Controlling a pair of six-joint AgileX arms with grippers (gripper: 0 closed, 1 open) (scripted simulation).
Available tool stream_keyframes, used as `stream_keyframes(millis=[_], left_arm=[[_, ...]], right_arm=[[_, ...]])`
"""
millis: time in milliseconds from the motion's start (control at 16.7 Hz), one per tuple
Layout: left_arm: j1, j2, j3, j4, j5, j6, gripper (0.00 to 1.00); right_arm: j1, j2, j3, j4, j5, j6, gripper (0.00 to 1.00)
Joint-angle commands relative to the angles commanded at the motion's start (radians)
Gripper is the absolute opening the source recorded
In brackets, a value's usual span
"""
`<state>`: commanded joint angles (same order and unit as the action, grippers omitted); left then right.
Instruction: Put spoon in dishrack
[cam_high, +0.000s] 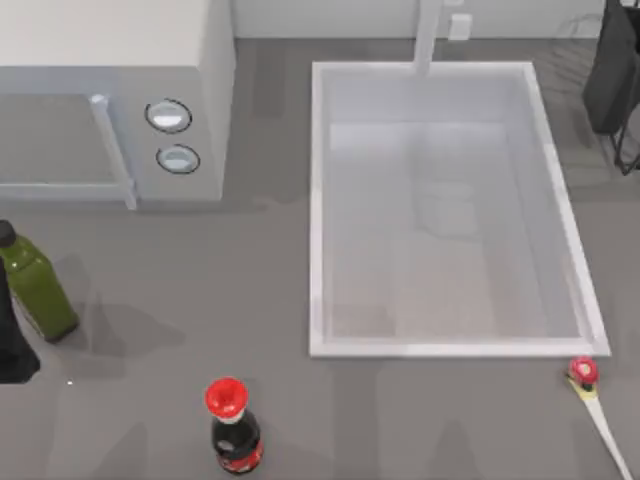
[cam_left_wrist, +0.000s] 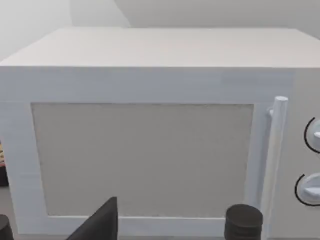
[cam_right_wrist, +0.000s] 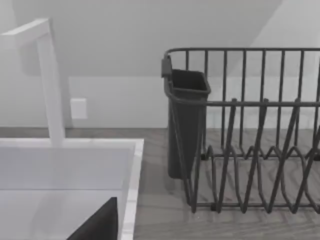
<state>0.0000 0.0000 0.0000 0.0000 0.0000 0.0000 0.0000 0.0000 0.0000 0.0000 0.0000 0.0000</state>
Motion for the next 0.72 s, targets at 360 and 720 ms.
stream_keyframes(millis=[360,720], left_arm=[[0.0,0.0,0.0,0.0,0.0,0.0,1.0],[0.0,0.0,0.0,0.0,0.0,0.0,1.0]], right_arm=[[0.037,0.11,0.096,-0.105,0.005,0.022,1.0],[0.167,0.582,0.394,-0.47,0.003,0.098,1.0]])
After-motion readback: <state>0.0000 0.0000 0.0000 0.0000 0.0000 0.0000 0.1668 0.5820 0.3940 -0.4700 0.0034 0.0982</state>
